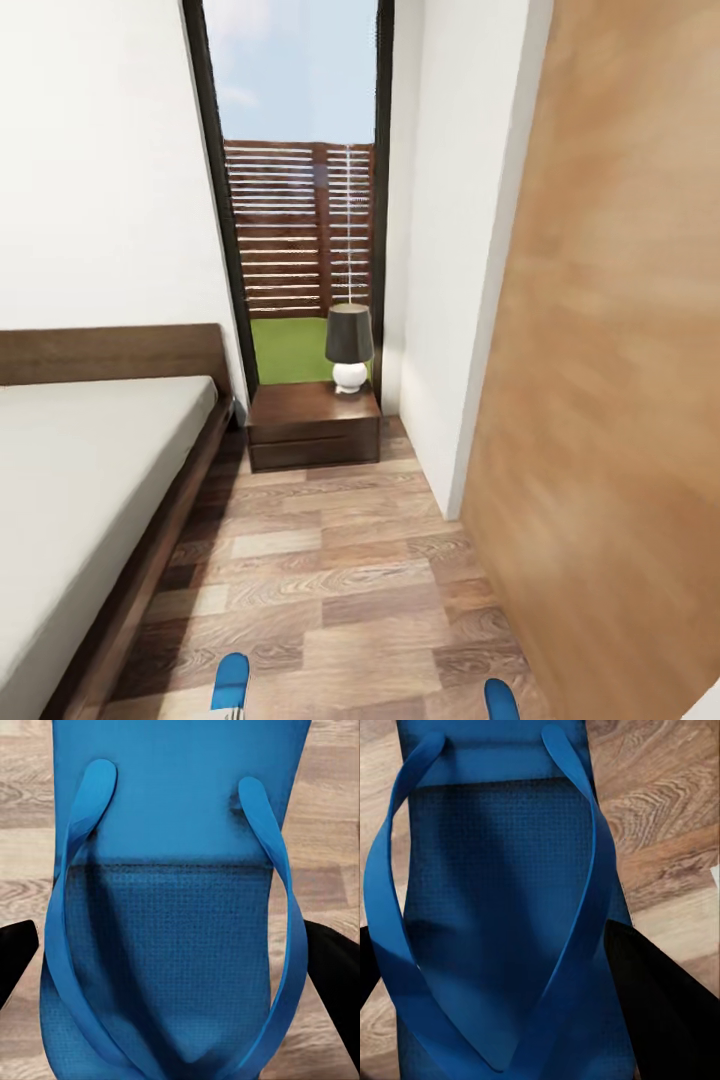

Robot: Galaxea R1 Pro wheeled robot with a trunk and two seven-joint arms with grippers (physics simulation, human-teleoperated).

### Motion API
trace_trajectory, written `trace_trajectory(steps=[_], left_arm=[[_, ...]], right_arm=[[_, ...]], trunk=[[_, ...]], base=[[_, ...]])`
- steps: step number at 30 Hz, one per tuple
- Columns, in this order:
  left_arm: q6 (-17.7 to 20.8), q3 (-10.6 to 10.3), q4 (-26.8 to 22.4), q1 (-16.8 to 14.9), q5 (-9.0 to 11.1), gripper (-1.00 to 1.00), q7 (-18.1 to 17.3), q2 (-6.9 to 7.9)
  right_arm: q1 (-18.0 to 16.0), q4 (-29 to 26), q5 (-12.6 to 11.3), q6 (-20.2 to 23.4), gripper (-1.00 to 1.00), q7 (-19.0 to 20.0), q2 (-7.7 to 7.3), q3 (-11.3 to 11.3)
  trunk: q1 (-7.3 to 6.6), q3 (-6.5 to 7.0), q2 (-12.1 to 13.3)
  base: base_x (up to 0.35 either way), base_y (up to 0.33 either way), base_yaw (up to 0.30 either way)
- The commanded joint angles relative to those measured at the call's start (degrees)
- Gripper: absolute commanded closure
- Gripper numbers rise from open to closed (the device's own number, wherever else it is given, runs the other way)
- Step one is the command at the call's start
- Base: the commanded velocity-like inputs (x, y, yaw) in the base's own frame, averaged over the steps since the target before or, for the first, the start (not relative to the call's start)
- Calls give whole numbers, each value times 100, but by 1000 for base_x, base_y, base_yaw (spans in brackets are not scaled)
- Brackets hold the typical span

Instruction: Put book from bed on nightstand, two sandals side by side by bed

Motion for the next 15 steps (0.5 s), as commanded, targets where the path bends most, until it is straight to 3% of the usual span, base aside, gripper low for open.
trace_trajectory(steps=[1, 7, 15], left_arm=[[-21, -47, 8, -7, 59, 100, -10, 3], [-21, -47, 8, -7, 59, 100, -10, 3], [-21, -47, 8, -7, 59, 100, -10, 3]], right_arm=[[-3, 5, -44, -12, 100, 29, -1, -16], [-3, 5, -45, -15, 100, 32, -1, -12], [-3, 5, -44, -11, 100, 30, -1, -10]], trunk=[[3, -6, -2], [3, -6, -2], [3, -6, -2]], base=[[326, 0, 291], [326, 0, 267], [326, 0, 42]])
